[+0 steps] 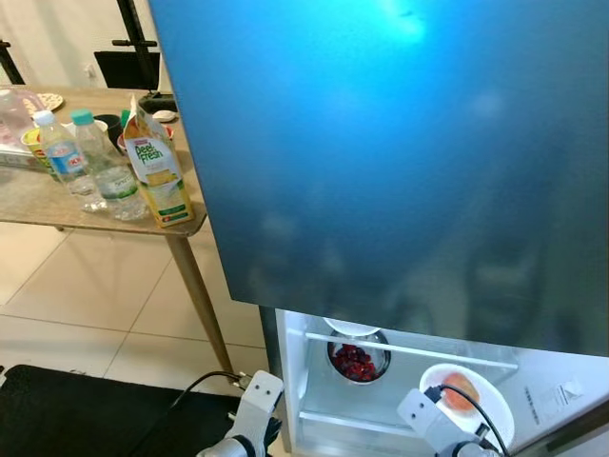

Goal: Restocking fridge

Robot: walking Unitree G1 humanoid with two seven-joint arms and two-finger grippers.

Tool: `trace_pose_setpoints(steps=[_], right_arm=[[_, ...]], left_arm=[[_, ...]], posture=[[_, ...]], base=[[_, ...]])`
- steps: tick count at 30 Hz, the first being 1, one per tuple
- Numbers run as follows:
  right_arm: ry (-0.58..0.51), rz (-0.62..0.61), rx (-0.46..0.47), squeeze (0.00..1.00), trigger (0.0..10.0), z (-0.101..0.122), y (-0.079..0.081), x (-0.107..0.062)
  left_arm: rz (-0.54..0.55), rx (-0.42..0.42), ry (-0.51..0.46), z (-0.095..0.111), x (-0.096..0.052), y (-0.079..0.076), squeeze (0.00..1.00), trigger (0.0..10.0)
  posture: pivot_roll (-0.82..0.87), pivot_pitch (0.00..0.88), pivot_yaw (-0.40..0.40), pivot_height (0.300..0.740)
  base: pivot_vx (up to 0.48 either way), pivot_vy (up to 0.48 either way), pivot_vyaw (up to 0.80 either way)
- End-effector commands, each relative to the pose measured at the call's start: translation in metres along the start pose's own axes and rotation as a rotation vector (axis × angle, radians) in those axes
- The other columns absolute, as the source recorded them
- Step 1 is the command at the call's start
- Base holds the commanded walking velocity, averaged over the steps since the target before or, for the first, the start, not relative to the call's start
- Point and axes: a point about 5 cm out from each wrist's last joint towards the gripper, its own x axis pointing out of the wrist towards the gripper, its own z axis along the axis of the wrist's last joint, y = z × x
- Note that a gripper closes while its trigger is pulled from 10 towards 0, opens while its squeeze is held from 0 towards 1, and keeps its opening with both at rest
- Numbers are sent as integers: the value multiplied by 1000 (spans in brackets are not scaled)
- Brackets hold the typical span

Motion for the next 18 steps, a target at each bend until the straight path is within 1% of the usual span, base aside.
trace_pose_setpoints(steps=[1, 2, 3, 5, 6, 7, 9, 11, 12, 13, 18], right_arm=[[-43, -27, -15, 0, 10000, 9, -6, 1], [-64, -32, -26, 0, 10000, 15, -8, 2], [-64, -32, -26, 0, 10000, 15, -8, 2], [-84, -15, -46, 0, 10000, 24, -10, 4], [-84, -15, -46, 0, 10000, 24, -10, 4], [-100, 6, -55, 0, 10000, 28, -9, 4], [-135, 18, -96, 0, 10000, 38, -11, 5], [-154, 11, -126, 0, 10000, 43, -13, 5], [-154, 11, -126, 0, 10000, 43, -13, 5], [-167, 1, -141, 0, 10000, 48, -17, 6], [-193, -26, -180, 0, 10000, 57, -24, 6]], left_arm=[[-8, 62, -10, 4, 1, 0, 0, 10000], [-11, 109, -18, 8, 2, 0, 0, 10000], [-11, 109, -18, 8, 2, 0, 0, 10000], [-12, 156, -47, 16, 4, 1, 0, 10000], [-12, 156, -47, 16, 4, 1, 0, 10000], [-16, 176, -63, 20, 4, 1, 0, 10000], [-23, 198, -95, 28, 6, 1, 0, 10000], [-26, 208, -114, 32, 7, 2, 0, 10000], [-26, 208, -114, 32, 7, 2, 0, 10000], [-18, 205, -123, 34, 7, 2, 0, 10000], [-2, 195, -119, 32, 7, 2, 0, 10000]], posture=[[-97, 0, -20, 740], [-95, 0, -21, 740], [-95, 0, -21, 740], [-95, 0, -21, 740], [-95, 0, -21, 740], [-95, 0, -21, 735], [-94, 0, -19, 725], [-94, 0, -19, 715], [-94, 0, -19, 715], [-95, 0, -19, 705], [-96, 0, -18, 680]], base=[[0, 0, 0], [0, 0, 0], [0, 0, 0], [0, 0, 0], [0, 0, 0], [0, 0, 0], [0, 0, 0], [0, 0, 0], [0, 0, 0], [0, 0, 0], [0, 0, 0]])
